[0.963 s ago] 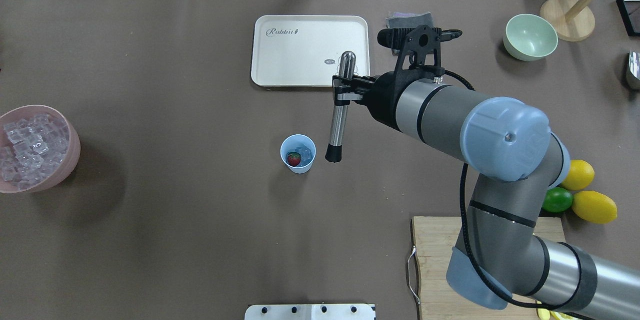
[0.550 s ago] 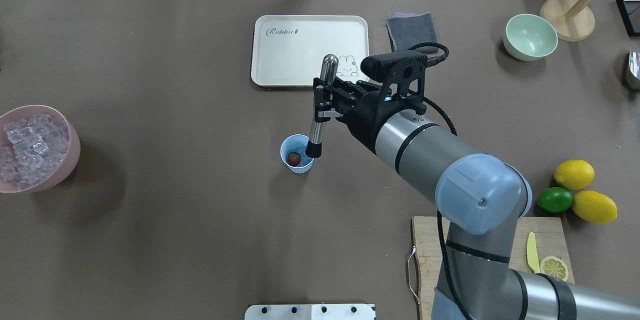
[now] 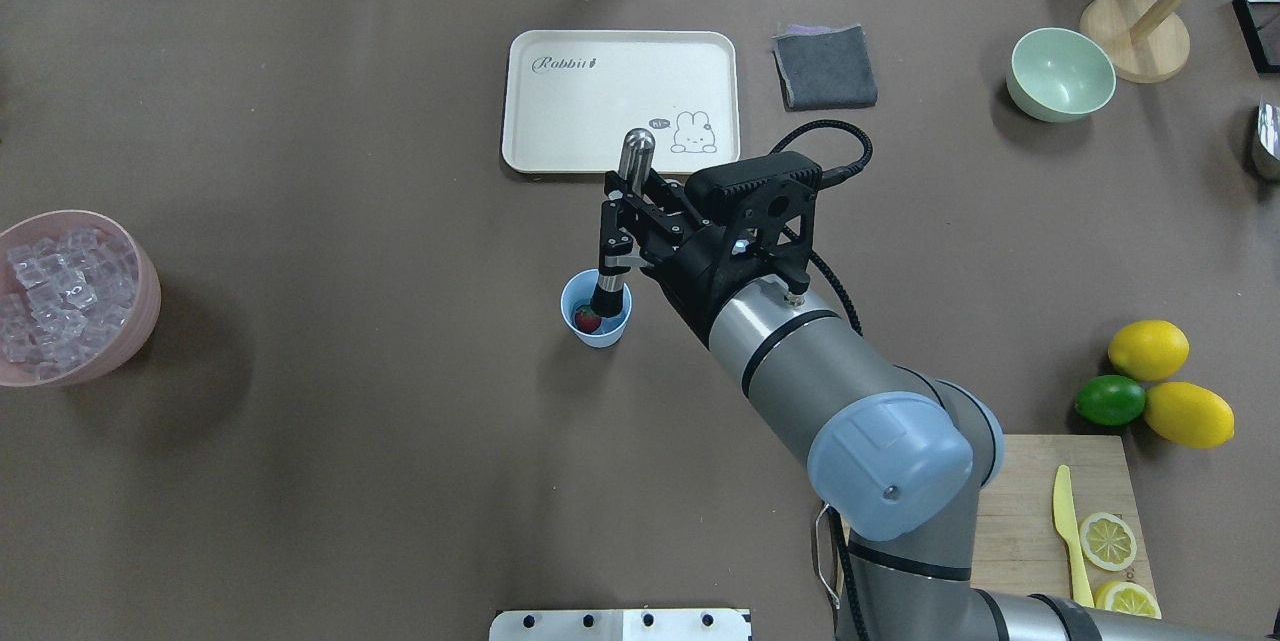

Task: Mash ice and strawberries in cup
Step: 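Press the muddler down into the cup with the right gripper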

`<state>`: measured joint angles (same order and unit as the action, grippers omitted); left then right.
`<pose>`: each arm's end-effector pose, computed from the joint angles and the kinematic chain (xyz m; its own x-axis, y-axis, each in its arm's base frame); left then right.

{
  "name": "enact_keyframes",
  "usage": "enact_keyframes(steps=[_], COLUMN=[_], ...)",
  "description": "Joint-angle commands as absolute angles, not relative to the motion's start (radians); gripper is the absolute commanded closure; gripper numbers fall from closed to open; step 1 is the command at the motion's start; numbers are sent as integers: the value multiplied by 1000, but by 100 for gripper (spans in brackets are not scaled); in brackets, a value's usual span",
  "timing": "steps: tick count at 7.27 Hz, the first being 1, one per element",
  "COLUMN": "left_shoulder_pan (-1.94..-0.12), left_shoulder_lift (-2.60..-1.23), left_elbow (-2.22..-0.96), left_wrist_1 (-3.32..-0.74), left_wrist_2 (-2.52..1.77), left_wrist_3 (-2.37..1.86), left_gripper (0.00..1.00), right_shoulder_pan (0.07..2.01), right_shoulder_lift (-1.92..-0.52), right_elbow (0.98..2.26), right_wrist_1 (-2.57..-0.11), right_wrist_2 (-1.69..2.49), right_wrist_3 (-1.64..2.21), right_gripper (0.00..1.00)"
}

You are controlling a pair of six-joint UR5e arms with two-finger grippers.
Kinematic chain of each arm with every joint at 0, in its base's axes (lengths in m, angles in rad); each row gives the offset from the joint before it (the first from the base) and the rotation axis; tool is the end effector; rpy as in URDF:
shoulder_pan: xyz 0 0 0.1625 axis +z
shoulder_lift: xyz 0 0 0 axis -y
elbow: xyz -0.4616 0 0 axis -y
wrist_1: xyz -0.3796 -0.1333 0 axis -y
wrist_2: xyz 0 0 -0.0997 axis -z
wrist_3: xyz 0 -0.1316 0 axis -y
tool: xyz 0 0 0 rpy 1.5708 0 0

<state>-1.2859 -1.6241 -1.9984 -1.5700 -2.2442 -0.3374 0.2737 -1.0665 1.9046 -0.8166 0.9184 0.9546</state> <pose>0.0905 -0.4914 0.4930 0.7140 0.1864 -0.6749 -0.0137 0.9674 0.2527 -0.5002 -0.3619 0.1825 0.4450 -0.3521 0.8234 -0.6641 0.4871 0.5672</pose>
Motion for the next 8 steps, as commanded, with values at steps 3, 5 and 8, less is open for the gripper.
enact_keyframes(steps=[3,5,8], left_shoulder_pan=[-1282,-1282,-1282], left_shoulder_lift=[-1600,-1601,-1609], left_elbow=[-2003,-2003,-1999], left_wrist_1=[-1571,-1571,-1571], left_wrist_2=[-2244,-2244,-2243], left_wrist_3=[-337,-337,-337], left_gripper=[3,3,3], right_shoulder_pan=[244,248,258], right_shoulder_lift=[-1003,-994,-969], right_elbow=[1763,1735,1663], right_wrist_1=[-758,-758,-755], right_wrist_2=[844,845,854], right_wrist_3=[902,888,890], right_gripper=[100,100,100])
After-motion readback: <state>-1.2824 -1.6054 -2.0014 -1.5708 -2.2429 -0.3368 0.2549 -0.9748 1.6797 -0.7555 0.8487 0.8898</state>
